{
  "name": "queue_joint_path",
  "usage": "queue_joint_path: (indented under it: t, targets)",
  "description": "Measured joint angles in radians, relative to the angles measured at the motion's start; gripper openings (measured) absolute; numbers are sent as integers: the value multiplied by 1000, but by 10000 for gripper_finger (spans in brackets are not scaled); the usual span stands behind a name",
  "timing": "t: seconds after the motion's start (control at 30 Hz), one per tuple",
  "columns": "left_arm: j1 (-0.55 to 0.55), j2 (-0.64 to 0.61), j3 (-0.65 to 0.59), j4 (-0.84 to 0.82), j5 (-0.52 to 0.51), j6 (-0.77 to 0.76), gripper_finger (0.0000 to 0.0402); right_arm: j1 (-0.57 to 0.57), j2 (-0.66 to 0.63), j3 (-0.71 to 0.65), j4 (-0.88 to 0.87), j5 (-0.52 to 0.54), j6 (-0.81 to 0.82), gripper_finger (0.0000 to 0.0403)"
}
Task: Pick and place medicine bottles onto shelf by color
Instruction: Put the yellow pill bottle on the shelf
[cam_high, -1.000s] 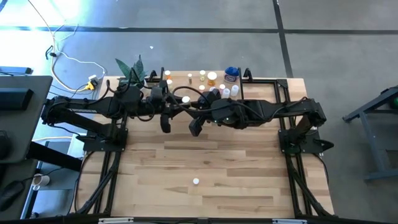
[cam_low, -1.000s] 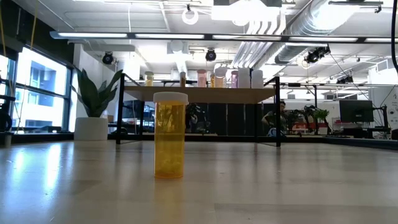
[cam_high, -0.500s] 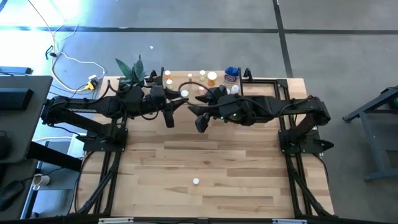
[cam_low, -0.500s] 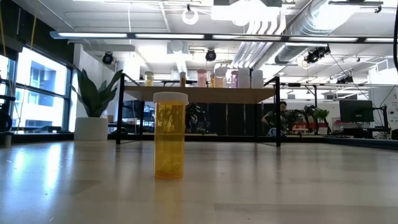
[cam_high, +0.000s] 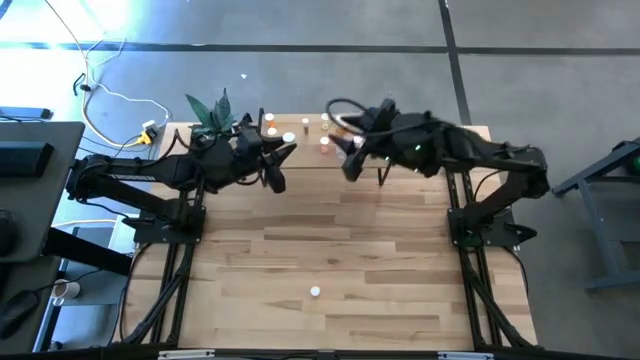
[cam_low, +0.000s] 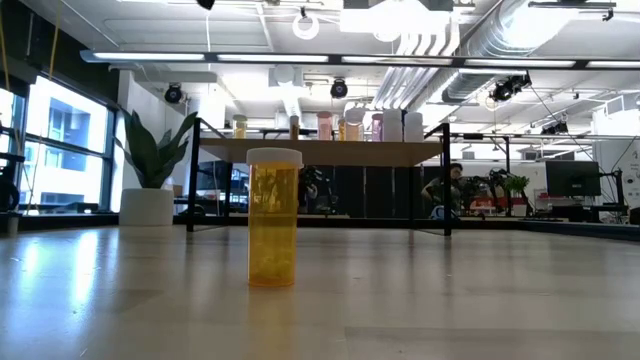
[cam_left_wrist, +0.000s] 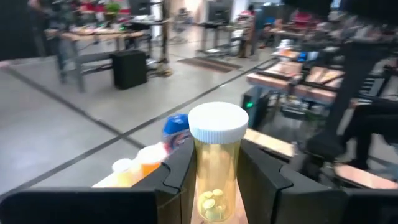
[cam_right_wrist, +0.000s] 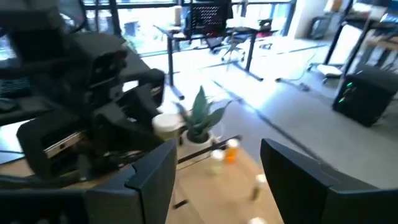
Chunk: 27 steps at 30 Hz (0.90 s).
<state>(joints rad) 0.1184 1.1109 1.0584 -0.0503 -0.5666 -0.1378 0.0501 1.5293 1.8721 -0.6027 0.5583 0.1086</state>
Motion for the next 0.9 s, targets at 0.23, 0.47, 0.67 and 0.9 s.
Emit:
queue_joint_path:
  t: [0.23, 0.47, 0.67, 0.9]
  targets:
    - [0, 40, 0, -76, -172, -111, 88, -109, -79, 0, -14, 0, -57, 223]
    - [0, 140, -43, -29, -273, -221, 88, -212, -139, 0, -82, -17, -59, 223]
    - [-1, 212, -147, 154, -289, -240, 88, -270, -157, 0, -193, -18, -65, 223]
    - [0, 270, -247, 326, -309, -207, 88, -323, -155, 0, -327, -20, -65, 224]
